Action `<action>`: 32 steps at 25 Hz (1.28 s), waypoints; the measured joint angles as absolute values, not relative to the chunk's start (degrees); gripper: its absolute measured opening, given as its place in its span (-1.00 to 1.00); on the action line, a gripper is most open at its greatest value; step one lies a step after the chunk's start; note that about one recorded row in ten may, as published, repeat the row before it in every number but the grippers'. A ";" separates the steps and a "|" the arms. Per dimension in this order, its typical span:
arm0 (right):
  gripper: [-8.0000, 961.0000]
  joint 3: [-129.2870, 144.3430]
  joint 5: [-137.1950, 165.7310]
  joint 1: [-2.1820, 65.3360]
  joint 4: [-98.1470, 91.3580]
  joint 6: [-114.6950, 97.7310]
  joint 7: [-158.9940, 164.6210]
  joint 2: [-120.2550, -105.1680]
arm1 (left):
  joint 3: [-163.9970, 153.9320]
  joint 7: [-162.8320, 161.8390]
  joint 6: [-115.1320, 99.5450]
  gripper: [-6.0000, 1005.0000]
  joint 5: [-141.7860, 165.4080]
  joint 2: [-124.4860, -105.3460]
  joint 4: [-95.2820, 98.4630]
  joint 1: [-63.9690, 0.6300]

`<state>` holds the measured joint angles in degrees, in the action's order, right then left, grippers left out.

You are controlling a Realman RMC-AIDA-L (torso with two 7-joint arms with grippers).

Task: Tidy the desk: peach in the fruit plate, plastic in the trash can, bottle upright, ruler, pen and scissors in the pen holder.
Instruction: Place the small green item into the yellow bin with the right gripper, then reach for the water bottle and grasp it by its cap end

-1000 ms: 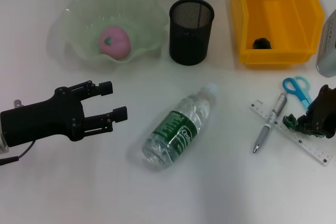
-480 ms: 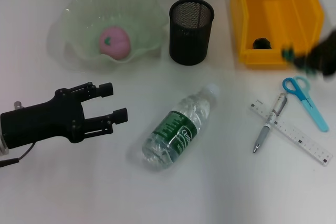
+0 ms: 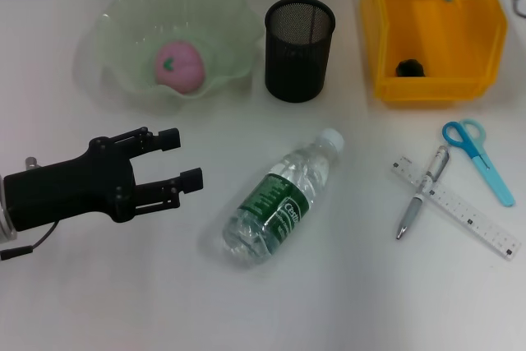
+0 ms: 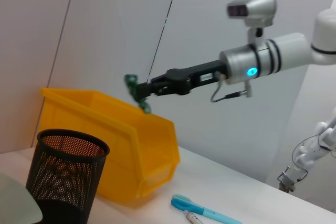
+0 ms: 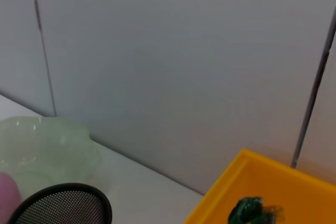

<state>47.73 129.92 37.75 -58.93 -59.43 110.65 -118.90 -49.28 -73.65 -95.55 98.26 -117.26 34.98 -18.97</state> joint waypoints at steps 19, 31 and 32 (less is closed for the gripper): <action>0.49 48.48 107.67 28.78 -58.40 -78.57 105.35 -114.43 | -49.09 -84.90 -93.79 0.45 98.28 -116.82 39.44 -20.16; 0.49 36.90 102.37 10.15 -48.79 -107.35 79.98 -115.36 | -53.51 -119.94 -91.75 0.44 113.18 -118.20 59.07 -30.61; 0.49 36.69 102.40 9.46 -47.24 -107.41 78.55 -115.38 | -54.07 -121.91 -91.77 0.44 114.45 -118.20 59.38 -32.28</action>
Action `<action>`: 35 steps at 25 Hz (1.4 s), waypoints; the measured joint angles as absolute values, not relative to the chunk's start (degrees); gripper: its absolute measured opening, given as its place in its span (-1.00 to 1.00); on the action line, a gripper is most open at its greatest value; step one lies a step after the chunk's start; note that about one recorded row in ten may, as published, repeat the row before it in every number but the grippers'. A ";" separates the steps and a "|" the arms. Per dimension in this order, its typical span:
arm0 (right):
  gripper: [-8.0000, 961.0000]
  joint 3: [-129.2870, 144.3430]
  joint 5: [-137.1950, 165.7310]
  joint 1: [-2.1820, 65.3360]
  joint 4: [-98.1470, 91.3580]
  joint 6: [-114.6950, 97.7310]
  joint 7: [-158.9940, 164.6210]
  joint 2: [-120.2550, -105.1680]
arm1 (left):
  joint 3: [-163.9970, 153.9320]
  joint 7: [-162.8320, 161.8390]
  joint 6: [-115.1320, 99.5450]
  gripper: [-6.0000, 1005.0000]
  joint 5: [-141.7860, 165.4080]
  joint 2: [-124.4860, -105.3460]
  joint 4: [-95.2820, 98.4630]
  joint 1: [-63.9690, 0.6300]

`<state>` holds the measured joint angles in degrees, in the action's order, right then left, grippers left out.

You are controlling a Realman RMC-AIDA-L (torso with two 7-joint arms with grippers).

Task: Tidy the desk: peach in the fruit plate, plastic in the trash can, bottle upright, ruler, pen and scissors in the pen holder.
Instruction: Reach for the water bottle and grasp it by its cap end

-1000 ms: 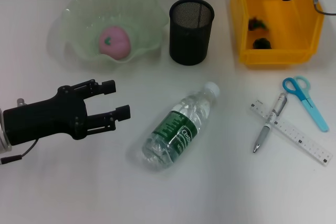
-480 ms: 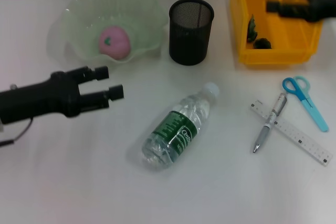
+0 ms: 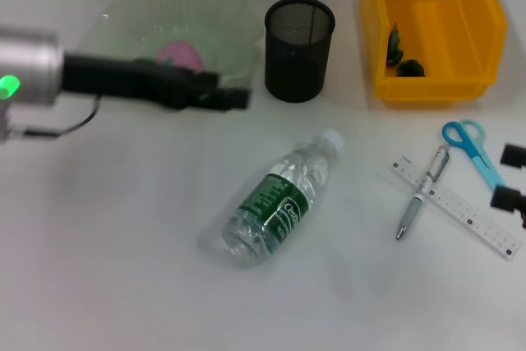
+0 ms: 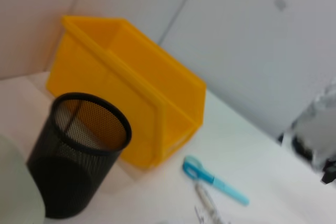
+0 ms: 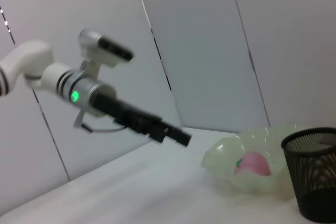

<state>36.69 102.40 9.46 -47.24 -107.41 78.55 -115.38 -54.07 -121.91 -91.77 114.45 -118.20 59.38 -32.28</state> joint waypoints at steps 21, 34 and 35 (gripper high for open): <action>0.49 36.21 107.25 8.90 -38.74 -103.43 69.86 -116.08 | -94.16 -152.50 -65.37 0.43 131.58 -119.18 54.33 -52.05; 0.49 36.21 108.73 11.28 -37.13 -102.62 69.78 -116.71 | -104.31 -153.79 -52.59 0.42 122.52 -119.17 49.37 -51.60; 0.49 36.29 108.98 11.51 -37.09 -102.15 69.78 -116.71 | -105.06 -153.79 -51.46 0.42 122.07 -119.18 48.68 -51.59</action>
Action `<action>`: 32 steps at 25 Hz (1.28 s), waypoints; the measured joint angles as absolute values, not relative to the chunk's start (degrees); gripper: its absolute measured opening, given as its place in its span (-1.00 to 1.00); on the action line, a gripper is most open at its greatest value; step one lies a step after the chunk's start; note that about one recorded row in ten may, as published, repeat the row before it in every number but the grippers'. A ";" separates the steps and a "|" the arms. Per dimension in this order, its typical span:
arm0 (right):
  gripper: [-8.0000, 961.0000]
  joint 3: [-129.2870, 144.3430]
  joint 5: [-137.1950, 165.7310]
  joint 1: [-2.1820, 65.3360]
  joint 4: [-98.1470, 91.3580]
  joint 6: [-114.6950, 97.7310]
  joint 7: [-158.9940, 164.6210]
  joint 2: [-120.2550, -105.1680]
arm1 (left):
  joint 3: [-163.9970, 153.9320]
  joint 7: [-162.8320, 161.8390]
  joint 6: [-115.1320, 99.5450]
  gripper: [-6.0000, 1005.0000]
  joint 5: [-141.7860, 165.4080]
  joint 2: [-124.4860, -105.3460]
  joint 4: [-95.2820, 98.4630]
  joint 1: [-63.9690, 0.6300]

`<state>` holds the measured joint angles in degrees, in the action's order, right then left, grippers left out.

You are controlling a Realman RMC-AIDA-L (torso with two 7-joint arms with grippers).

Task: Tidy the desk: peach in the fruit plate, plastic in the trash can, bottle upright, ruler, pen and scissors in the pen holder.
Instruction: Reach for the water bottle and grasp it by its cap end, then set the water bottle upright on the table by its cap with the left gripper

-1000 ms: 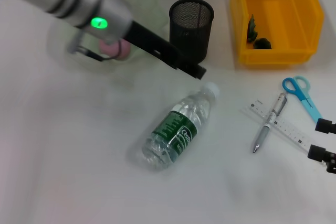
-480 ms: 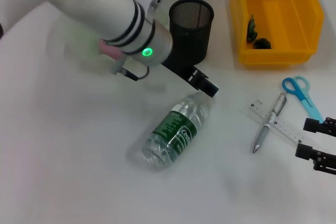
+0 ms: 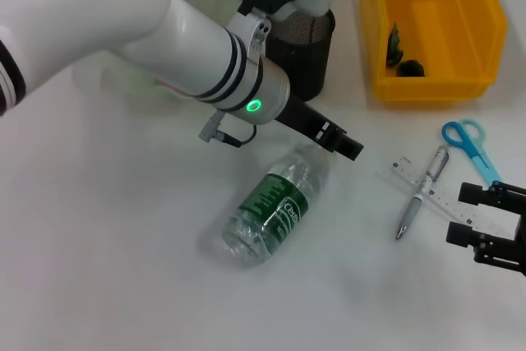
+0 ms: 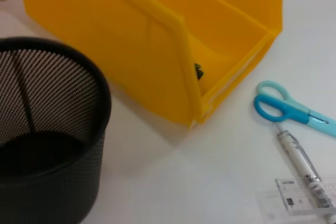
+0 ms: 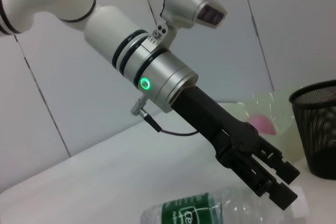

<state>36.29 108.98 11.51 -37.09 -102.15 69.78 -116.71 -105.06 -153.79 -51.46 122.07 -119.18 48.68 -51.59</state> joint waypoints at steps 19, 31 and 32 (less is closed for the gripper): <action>0.49 36.42 109.22 13.41 -35.24 -100.95 69.79 -116.81 | -110.65 -153.53 -46.26 0.41 121.45 -119.18 45.85 -50.24; 0.49 36.38 109.36 13.54 -34.72 -100.47 69.79 -116.63 | -111.79 -151.27 -45.07 -0.07 122.12 -119.18 49.48 -47.69; 0.49 36.38 109.36 13.54 -34.72 -100.47 69.79 -116.63 | -111.77 -150.77 -44.96 -0.07 122.12 -119.17 50.50 -46.96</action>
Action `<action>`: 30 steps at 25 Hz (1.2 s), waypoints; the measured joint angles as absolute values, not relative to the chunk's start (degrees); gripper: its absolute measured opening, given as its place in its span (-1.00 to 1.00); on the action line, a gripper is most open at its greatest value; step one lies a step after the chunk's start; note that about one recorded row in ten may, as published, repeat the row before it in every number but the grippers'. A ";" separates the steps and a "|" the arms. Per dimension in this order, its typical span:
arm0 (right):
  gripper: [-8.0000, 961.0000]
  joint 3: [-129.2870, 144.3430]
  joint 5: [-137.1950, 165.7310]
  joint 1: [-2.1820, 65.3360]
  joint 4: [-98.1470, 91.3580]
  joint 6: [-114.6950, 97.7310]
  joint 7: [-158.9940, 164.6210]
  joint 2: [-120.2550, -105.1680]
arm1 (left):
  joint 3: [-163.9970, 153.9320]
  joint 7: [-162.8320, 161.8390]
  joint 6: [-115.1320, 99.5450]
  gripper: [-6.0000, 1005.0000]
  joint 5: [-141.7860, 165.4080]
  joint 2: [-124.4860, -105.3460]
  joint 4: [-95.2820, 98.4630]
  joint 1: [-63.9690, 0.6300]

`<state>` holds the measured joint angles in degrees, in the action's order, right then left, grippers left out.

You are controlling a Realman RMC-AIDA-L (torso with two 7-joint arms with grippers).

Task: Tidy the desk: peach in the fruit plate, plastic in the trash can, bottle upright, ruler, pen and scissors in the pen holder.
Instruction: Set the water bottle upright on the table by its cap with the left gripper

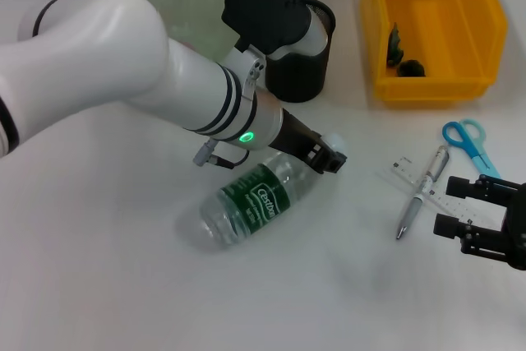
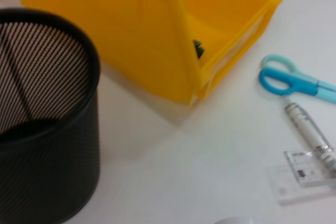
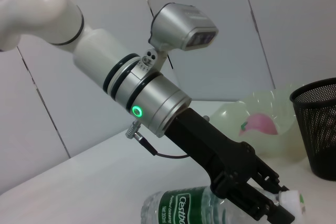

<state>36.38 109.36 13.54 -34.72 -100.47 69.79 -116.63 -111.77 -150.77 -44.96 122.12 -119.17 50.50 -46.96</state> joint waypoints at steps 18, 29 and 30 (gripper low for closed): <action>0.49 35.90 109.00 13.56 -34.71 -100.97 69.79 -116.81 | -107.14 -135.86 -39.16 -0.10 112.96 -118.89 67.44 -28.58; 0.49 35.85 108.90 14.38 -34.28 -100.68 70.09 -116.88 | -99.84 -96.96 -43.08 -0.10 74.02 -118.73 59.63 -21.81; 0.49 35.85 108.90 14.45 -34.18 -100.61 70.09 -116.89 | -99.26 -93.90 -44.20 -0.10 71.20 -118.76 58.21 -21.75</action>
<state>35.85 108.90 14.45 -34.18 -100.61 70.09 -116.89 -99.26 -93.90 -44.20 71.20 -118.76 58.21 -21.75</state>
